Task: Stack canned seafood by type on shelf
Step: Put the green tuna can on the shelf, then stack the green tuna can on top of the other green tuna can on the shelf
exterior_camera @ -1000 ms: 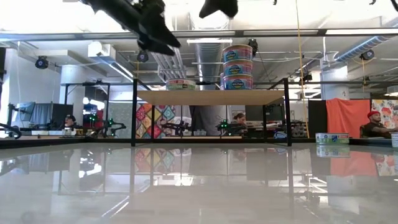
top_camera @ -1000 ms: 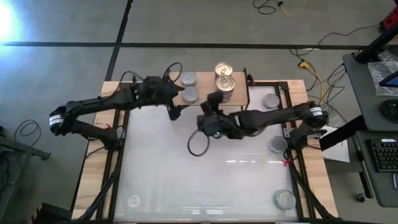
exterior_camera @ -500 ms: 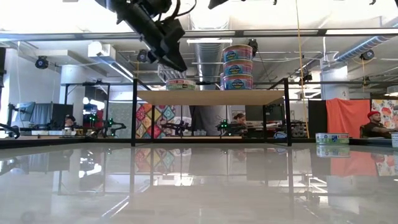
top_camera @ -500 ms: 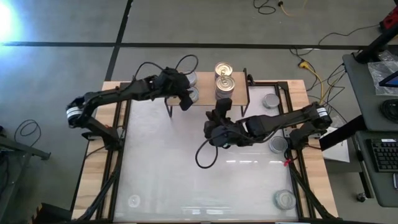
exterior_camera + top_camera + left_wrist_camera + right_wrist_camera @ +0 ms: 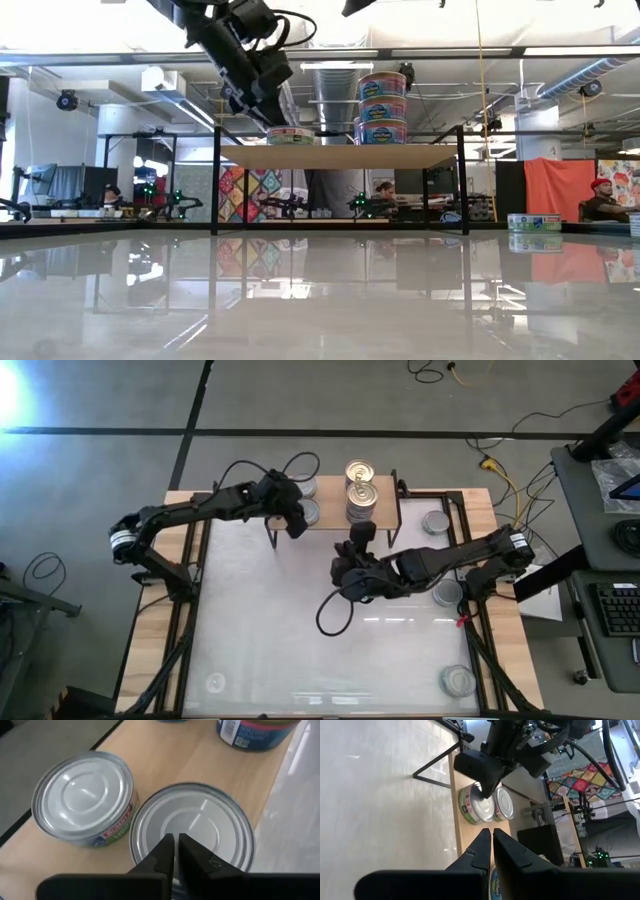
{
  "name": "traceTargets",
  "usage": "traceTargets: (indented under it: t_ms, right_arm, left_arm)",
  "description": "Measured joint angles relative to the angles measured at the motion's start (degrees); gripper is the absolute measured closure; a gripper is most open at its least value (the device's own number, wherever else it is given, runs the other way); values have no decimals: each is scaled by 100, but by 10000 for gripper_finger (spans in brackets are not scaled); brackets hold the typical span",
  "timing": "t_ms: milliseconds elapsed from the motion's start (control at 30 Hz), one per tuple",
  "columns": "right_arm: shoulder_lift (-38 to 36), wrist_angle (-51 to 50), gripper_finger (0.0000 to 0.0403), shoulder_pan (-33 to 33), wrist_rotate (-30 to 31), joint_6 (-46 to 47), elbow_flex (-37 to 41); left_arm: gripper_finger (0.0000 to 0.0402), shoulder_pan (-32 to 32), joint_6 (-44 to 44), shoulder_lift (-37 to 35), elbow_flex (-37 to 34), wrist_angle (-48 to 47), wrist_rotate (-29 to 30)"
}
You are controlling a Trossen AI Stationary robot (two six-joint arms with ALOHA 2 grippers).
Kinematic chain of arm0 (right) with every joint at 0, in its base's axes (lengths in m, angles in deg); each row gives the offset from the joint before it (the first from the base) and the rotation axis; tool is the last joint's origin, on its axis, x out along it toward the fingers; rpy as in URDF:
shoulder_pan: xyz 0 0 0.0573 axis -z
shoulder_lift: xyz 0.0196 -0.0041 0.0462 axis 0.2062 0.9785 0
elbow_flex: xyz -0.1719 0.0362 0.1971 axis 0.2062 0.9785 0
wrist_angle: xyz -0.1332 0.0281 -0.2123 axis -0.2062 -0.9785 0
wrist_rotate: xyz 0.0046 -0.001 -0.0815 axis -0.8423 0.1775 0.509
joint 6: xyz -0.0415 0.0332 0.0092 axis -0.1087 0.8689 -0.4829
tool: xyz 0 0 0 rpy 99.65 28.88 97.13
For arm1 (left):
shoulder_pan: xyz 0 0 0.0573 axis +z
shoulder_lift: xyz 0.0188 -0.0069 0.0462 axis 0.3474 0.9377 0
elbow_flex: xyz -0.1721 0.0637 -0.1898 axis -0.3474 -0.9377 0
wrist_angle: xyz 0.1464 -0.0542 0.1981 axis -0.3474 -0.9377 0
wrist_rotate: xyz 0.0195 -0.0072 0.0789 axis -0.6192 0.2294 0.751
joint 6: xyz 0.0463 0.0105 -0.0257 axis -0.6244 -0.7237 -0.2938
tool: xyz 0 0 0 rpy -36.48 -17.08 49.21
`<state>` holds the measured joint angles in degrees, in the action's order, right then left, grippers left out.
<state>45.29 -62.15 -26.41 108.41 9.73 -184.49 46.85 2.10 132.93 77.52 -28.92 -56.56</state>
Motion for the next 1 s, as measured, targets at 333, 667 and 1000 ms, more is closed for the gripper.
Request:
traceTargets:
  t_ms: [333,667,1000]
  right_arm:
    - [-15,-705,390,-186,-2,674,1]
    - [-15,-1824,390,-389,-26,1922,2]
    - [-15,-2607,390,-660,-725,3051,4]
  left_arm:
    - [401,18,-2,-59,2,-258,5]
    - [401,22,-4,-70,2,-290,203]
    - [401,-88,-1,-199,347,-755,166]
